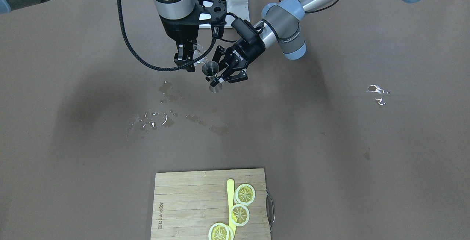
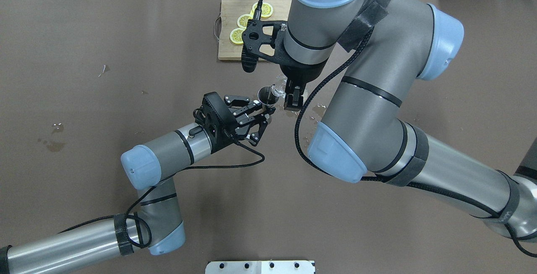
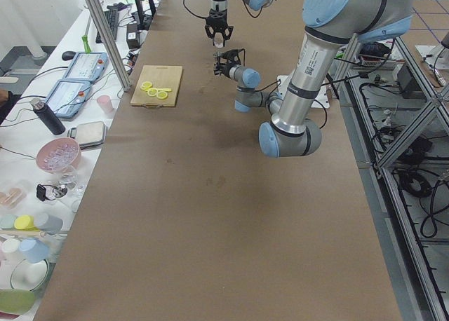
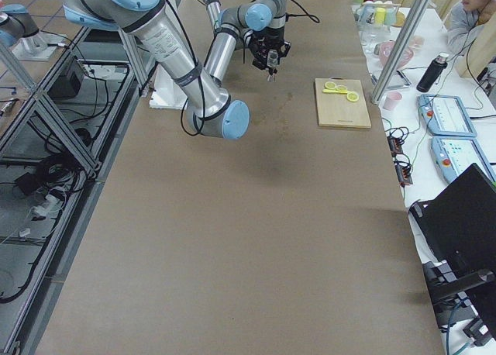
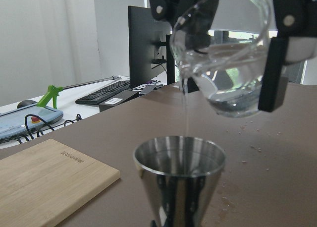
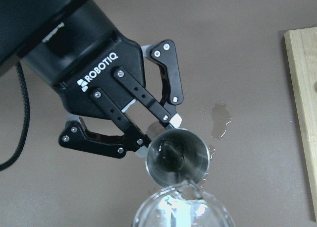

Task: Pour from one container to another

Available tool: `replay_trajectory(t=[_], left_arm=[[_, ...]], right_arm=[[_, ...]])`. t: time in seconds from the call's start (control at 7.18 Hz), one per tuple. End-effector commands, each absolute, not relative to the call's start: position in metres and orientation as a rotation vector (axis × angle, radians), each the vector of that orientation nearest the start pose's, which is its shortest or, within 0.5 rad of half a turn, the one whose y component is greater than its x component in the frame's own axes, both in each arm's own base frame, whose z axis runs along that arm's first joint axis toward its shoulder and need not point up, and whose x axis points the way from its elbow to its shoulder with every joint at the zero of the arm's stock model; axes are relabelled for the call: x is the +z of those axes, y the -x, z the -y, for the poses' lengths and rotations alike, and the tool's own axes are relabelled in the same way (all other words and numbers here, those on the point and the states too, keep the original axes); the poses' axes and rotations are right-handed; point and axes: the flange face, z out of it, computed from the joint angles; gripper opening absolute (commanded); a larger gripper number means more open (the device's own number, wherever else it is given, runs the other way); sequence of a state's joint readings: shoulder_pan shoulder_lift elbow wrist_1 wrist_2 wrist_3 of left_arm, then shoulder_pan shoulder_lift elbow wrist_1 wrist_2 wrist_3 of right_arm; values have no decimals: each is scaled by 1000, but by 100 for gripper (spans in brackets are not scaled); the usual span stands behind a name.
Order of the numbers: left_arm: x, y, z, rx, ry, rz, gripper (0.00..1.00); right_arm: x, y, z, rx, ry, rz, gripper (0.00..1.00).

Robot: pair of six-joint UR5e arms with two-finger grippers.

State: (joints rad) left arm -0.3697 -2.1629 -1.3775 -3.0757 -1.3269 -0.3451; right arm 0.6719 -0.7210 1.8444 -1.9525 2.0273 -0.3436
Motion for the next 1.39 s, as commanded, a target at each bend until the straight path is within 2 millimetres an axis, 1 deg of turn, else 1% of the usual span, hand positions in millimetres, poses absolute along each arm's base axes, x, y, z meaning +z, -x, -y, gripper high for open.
replay_trajectory(t=[0.0,0.42,0.56,0.84,0.97,1.11,1.25], left_arm=[[237,-556,384,350,-1477,-1209,0],[237,-556,384,350,-1477,-1209,0],[237,-556,384,350,-1477,-1209,0],[237,-556,384,350,-1477,-1209,0],[237,-555,385,348,-1479,-1209,0],[239,-557,386,351,-1475,-1205,0],[243,-559,386,354,-1470,-1199,0]], right_arm=[[84,429,455,-1334,-641,687,0],[74,418,445,-1345,-661,743,0],[81,407,443,-1347,-677,739,0],[98,379,452,-1361,-712,706,0],[113,365,448,-1353,-748,704,0],[131,350,449,-1338,-785,701,0],[142,335,453,-1327,-795,730,0]])
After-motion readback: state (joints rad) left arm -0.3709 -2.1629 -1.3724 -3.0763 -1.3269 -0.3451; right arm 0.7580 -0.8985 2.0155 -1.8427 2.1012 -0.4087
